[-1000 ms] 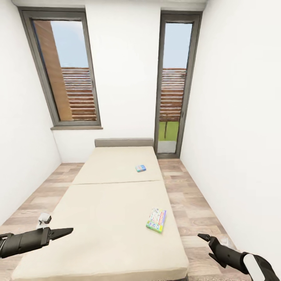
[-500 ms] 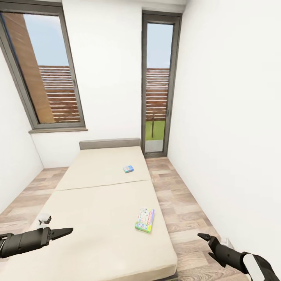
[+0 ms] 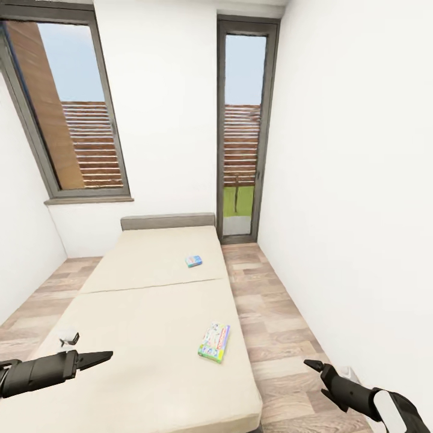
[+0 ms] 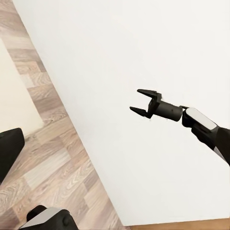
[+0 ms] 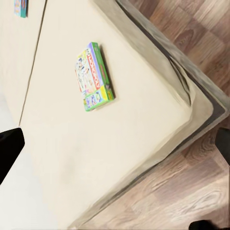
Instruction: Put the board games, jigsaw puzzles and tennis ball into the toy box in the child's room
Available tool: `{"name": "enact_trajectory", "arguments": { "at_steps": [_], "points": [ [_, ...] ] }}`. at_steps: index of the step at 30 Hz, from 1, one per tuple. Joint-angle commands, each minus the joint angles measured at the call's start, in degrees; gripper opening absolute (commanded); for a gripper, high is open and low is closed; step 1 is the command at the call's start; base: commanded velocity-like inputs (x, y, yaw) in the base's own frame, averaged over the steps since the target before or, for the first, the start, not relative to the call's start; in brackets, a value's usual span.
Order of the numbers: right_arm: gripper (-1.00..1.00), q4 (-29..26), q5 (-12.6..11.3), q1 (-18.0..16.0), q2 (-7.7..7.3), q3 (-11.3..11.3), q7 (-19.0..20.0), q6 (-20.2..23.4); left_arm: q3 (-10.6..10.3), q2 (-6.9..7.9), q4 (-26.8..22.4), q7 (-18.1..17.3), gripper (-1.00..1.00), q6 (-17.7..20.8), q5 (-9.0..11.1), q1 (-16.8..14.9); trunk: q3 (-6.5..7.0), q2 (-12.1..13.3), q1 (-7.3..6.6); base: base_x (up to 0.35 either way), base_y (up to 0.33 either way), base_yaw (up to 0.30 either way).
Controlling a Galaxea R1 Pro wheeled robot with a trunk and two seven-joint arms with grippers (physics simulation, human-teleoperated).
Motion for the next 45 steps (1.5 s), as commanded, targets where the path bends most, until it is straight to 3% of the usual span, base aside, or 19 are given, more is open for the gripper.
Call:
{"name": "enact_trajectory", "arguments": {
  "at_steps": [1, 17, 30, 45],
  "points": [
    [1.0, 0.0, 0.2, 0.0, 0.02, -0.2, 0.2, 0.3, 0.0, 0.0, 0.0, -0.3, 1.0, 0.6, -0.1, 0.0, -0.1, -0.1, 0.04, 0.097, -0.286, 0.222],
    [1.0, -0.1, 0.3, 0.0, 0.02, -0.1, 0.3, 0.3, 0.0, -0.01, 0.0, -0.3, 1.0, 0.6, -0.2, 0.0, -0.16, -0.1, 0.04, 0.148, -0.271, 0.234],
    [1.0, 0.0, 0.3, 0.0, 0.02, -0.2, 0.3, 0.2, 0.0, -0.04, 0.0, -0.3, 1.0, 0.0, -0.2, 0.0, -0.18, -0.1, 0.04, 0.245, -0.204, 0.028],
    [1.0, 0.1, 0.3, 0.0, 0.02, -0.2, 0.3, 0.3, 0.1, -0.03, 0.0, -0.3, 1.0, -2.1, -0.1, 0.0, -1.0, -0.1, 0.04, 0.09, -0.143, 0.001]
  ]
}}
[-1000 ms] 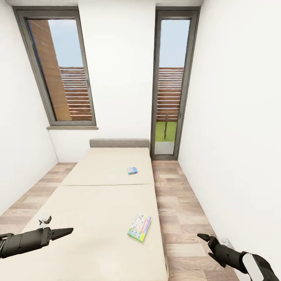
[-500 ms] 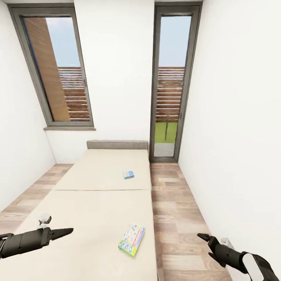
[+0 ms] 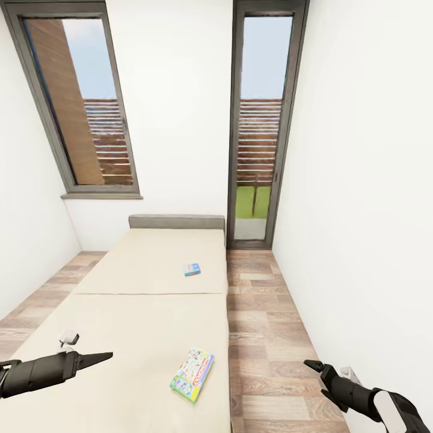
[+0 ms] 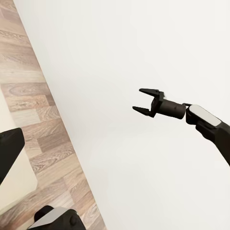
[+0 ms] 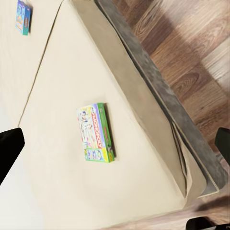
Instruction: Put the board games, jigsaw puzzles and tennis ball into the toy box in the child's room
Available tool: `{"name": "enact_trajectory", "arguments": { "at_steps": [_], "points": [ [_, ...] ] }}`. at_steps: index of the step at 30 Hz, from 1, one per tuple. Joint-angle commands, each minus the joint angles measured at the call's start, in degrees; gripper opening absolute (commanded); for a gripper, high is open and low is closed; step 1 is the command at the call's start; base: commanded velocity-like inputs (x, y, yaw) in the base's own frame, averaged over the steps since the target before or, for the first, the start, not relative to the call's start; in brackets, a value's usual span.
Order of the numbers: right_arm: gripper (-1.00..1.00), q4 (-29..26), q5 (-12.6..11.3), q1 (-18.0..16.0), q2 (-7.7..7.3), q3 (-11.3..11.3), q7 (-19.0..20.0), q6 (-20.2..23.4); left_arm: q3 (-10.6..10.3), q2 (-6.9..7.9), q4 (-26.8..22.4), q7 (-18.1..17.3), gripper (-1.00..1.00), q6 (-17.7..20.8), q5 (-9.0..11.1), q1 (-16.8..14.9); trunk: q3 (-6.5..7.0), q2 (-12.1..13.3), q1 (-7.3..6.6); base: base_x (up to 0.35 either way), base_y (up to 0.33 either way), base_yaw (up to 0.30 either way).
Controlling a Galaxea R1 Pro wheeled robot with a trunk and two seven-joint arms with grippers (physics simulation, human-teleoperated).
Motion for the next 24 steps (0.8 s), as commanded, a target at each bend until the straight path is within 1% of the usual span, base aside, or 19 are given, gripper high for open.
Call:
{"name": "enact_trajectory", "arguments": {
  "at_steps": [1, 7, 14, 24],
  "points": [
    [1.0, 0.0, 0.1, -0.1, 0.02, -0.2, 0.2, 0.3, 0.0, 0.02, 0.0, -0.2, 1.0, 0.6, 0.0, 0.0, -0.17, -0.1, 0.04, 0.019, -0.026, 0.0],
    [1.0, 0.0, 0.1, -0.1, 0.02, -0.2, 0.2, 0.3, 0.0, 0.03, 0.0, -0.2, 1.0, 0.6, -0.1, 0.0, -0.25, -0.1, 0.04, 0.009, -0.034, 0.0],
    [1.0, 0.0, 0.2, -0.1, 0.04, -0.1, 0.0, 0.3, 0.0, 0.04, 0.0, -0.2, 1.0, 0.6, -0.1, 0.0, -0.27, -0.1, 0.04, 0.002, -0.182, 0.0],
    [1.0, 0.0, 0.2, -0.1, 0.03, -0.1, 0.3, 0.3, 0.0, 0.04, 0.0, -0.2, 1.0, 0.5, -0.1, 0.0, -0.28, -0.1, 0.04, 0.0, -0.061, 0.0]
  ]
}}
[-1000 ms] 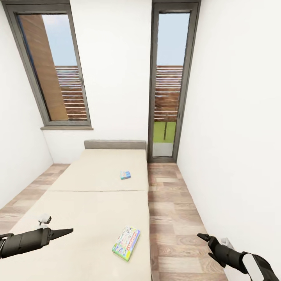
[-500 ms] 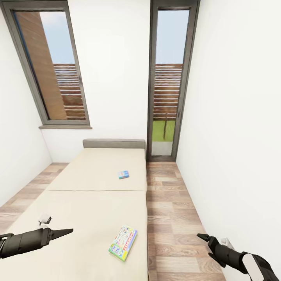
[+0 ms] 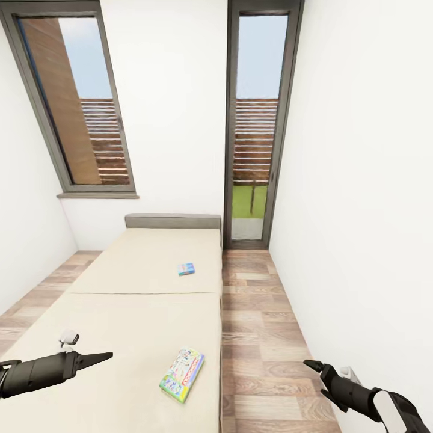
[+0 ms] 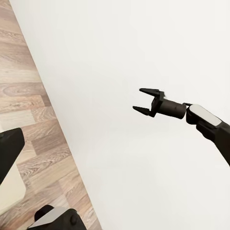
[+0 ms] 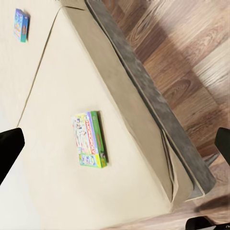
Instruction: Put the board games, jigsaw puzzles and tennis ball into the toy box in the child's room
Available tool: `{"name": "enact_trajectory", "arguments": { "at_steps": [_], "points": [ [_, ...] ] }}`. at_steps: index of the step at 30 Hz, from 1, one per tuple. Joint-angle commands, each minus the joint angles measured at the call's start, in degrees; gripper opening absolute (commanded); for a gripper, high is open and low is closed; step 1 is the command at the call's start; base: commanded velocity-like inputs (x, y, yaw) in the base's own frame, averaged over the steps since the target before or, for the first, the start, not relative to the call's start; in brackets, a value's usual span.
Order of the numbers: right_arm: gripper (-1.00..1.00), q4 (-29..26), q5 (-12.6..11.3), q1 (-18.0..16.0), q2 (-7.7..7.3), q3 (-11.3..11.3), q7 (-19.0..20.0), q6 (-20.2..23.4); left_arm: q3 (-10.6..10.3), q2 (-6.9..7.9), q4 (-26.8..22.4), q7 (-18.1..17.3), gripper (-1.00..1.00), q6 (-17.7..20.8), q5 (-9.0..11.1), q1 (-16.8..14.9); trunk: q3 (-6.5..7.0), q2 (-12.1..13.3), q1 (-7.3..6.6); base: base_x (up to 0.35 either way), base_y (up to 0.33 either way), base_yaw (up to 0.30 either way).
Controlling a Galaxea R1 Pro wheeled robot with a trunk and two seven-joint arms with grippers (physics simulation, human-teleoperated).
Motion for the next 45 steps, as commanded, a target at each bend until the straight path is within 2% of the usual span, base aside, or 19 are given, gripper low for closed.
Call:
{"name": "enact_trajectory", "arguments": {
  "at_steps": [1, 22, 44, 45],
  "points": [
    [1.0, 0.0, 0.1, -0.1, 0.02, -0.2, 0.2, 0.3, 0.0, 0.01, 0.0, -0.2, 1.0, 0.6, -0.1, 0.0, -0.14, -0.1, 0.04, 0.0, -0.147, 0.0],
    [1.0, 0.0, 0.3, -0.1, 0.3, 0.0, -0.2, 0.1, 0.0, 0.01, 0.0, -0.2, 1.0, 0.6, -0.1, 0.0, -0.14, -0.1, 0.04, 0.011, -0.142, 0.0],
    [1.0, -0.1, 0.5, -0.1, 0.62, 0.2, -0.6, -0.3, 0.0, -0.01, 0.0, -0.2, 1.0, 0.5, 0.0, 0.0, -0.14, -0.1, 0.04, 0.074, 0.014, 0.0],
    [1.0, 0.3, 0.8, 0.3, 0.96, 0.5, -0.9, -0.6, -0.3, -0.35, 0.3, 0.1, 1.0, 0.8, 0.3, -0.4, -0.14, -0.1, 0.04, 0.0, 0.0, 0.0]
  ]
}}
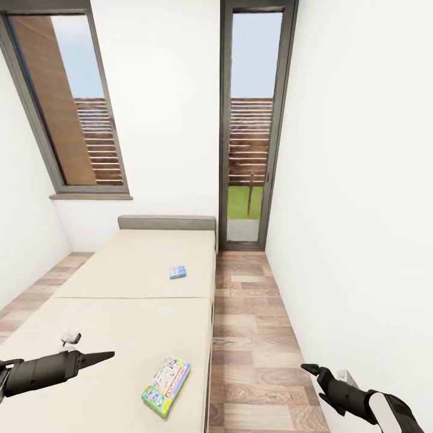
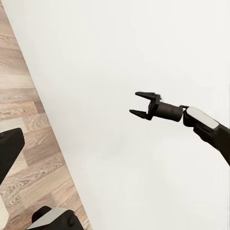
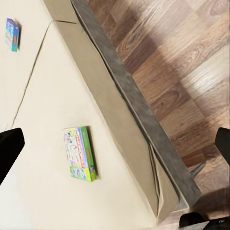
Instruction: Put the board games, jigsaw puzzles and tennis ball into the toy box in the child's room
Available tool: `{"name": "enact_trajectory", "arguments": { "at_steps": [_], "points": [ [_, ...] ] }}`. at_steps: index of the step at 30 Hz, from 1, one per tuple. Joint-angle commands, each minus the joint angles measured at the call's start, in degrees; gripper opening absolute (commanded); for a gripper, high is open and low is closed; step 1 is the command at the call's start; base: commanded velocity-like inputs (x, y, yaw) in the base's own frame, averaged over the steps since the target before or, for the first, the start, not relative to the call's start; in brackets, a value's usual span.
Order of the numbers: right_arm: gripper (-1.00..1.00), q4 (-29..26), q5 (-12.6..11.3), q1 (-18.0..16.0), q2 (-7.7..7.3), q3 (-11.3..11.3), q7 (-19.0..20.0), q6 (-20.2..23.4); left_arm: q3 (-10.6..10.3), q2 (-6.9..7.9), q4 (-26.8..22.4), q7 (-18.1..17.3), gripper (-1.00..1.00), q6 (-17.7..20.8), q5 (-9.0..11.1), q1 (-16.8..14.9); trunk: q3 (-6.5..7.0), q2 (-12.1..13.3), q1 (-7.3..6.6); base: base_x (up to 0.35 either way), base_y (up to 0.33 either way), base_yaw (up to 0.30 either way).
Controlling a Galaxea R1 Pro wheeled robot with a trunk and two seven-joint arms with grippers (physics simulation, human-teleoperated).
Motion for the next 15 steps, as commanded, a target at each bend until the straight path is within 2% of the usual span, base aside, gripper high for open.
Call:
{"name": "enact_trajectory", "arguments": {
  "at_steps": [1, 5, 8, 10, 15],
  "points": [
    [1.0, 0.3, 0.5, 0.3, 0.36, 0.1, -0.1, 0.0, -0.3, -0.32, 0.3, 0.1, 1.0, 0.9, -0.1, -0.4, -0.13, -0.1, 0.04, 0.0, 0.0, 0.0],
    [1.0, 1.5, 1.9, 0.8, 1.65, 1.4, -1.4, -1.3, -1.6, -1.62, 1.6, 1.4, 1.0, 2.2, -0.2, -1.7, -0.13, -0.1, 0.04, 0.0, 0.0, 0.0],
    [1.0, 1.2, 2.8, 0.8, 2.63, 2.3, -2.4, -2.2, -2.6, -2.59, 2.6, 2.3, 1.0, 1.4, -0.5, -2.6, -0.13, -0.1, 0.04, 0.0, 0.0, 0.0],
    [1.0, 1.2, 3.4, 1.0, 2.74, 1.9, -3.0, -2.9, -1.9, -3.23, 3.2, 3.0, 1.0, 1.0, -0.7, -3.0, -0.13, -0.1, 0.04, 0.0, 0.0, 0.0],
    [1.0, 1.2, 1.8, 1.2, 3.02, 2.6, -1.4, -1.4, -0.3, -2.33, 3.7, 3.7, 1.0, 0.5, -1.1, -1.4, -0.13, -0.1, 0.04, 0.0, 0.0, 0.0]
  ]
}}
